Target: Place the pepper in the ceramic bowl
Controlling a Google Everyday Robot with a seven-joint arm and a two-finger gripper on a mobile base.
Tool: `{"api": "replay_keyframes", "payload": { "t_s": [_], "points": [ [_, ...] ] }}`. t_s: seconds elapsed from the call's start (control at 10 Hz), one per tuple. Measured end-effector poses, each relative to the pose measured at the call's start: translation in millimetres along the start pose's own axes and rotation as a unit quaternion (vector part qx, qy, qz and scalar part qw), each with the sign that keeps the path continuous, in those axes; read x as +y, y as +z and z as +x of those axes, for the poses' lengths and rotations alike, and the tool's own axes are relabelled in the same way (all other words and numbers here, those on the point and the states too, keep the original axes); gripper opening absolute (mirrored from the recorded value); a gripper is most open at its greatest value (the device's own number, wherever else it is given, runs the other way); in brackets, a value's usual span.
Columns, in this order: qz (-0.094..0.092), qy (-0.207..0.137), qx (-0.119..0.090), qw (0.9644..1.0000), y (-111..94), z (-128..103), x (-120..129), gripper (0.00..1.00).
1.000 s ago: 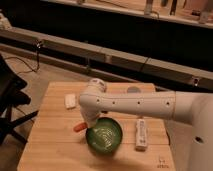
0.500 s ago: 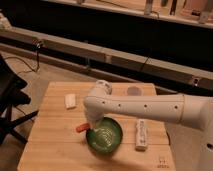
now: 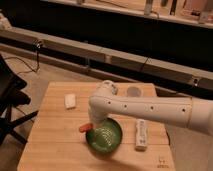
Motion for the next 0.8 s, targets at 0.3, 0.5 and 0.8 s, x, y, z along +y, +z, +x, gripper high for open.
{"api": "replay_keyframes", "payload": {
  "t_s": [0.3, 0.5, 0.8],
  "points": [
    [-0.002, 0.005, -0.009, 0.9999, -4.7, 6.0, 2.3, 0.14],
    [-0.001, 0.006, -0.013, 0.9999, -4.0, 6.8, 4.9, 0.31],
    [0.001, 0.008, -0.023, 0.9997, -4.2, 9.7, 9.4, 0.42]
  ]
}}
